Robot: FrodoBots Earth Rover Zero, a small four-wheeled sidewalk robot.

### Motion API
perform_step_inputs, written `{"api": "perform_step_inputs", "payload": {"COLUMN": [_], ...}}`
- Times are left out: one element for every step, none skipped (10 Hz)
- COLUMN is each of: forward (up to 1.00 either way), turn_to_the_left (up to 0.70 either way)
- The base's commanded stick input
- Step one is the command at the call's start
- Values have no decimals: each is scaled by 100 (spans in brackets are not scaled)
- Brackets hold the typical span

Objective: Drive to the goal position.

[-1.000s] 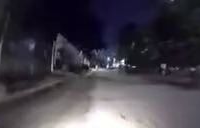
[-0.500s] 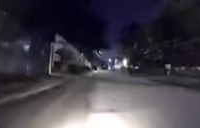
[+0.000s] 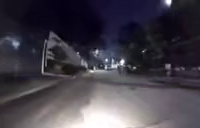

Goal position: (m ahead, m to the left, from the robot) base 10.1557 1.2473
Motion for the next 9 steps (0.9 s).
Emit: {"api": "perform_step_inputs", "payload": {"forward": [85, 85, 85, 85, 85, 85, 85, 85, 85], "turn_to_the_left": [2, 2, 2, 2, 2, -4, -20, -32, -32]}}
